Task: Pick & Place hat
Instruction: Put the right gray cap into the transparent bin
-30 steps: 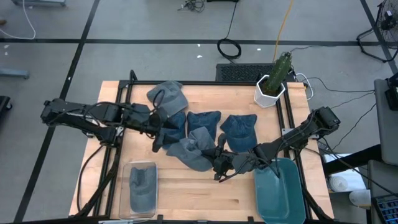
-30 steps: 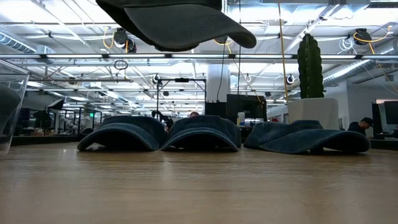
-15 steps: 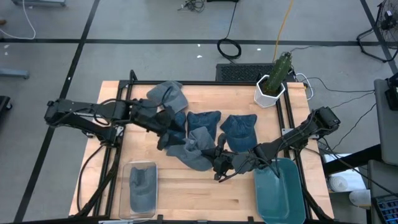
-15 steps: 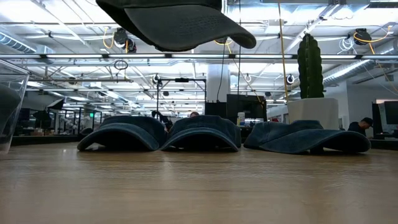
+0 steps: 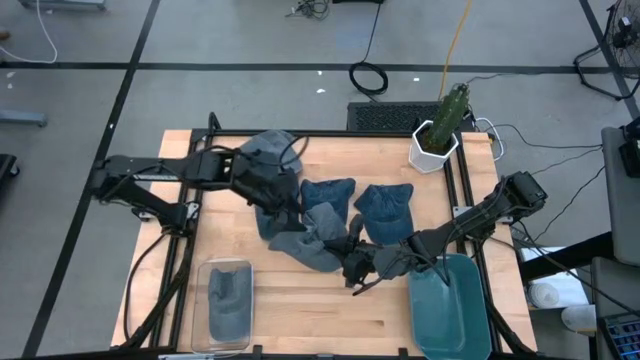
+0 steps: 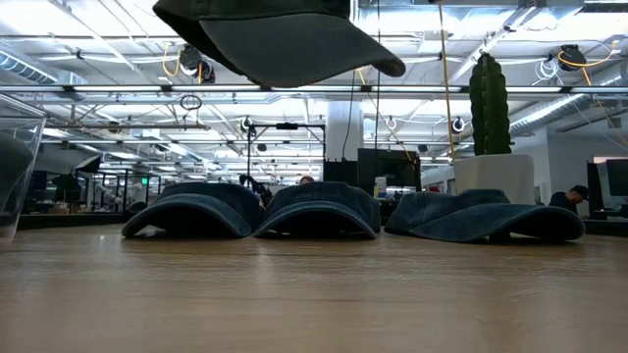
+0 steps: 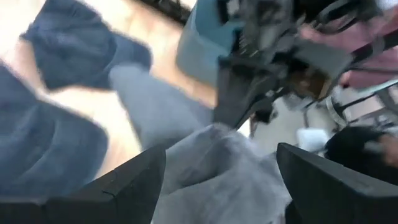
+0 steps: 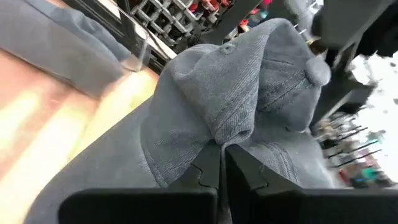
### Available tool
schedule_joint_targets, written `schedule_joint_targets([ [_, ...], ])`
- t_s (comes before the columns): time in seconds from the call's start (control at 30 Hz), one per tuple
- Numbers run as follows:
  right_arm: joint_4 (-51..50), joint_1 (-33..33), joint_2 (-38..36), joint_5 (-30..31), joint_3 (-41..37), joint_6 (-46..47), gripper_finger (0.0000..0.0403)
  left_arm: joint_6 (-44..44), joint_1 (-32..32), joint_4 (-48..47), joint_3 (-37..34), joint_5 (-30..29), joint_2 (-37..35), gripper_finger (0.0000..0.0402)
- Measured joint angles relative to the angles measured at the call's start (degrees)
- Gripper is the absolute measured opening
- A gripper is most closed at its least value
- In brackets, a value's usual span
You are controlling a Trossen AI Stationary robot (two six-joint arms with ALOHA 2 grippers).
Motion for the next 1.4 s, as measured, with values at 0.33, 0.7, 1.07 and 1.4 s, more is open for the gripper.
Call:
schedule_joint_targets([
  [0.33, 1.16, 0.66, 0.02, 14.06, 0.04, -12.37, 0.0000, 1.01, 0.48, -5.55, 8.43, 1.91, 4.96, 0.0319],
  [0.7, 4.92, -1.52, 0.00, 14.08, 0.04, -24.27, 0.0000, -4.22, 4.34, -8.03, 8.89, 3.11, 5.04, 0.0319],
  [1.07, 4.04, -1.48, 0.00, 11.27, 0.02, -23.66, 0.0000, -2.86, 4.55, -11.93, 8.89, 2.52, 5.10, 0.0332],
  [1.4, 7.61, -1.49, 0.00, 6.32, 0.00, -24.47, 0.0000, 0.39, 4.55, -12.74, 8.89, -1.27, 5.10, 0.0319],
])
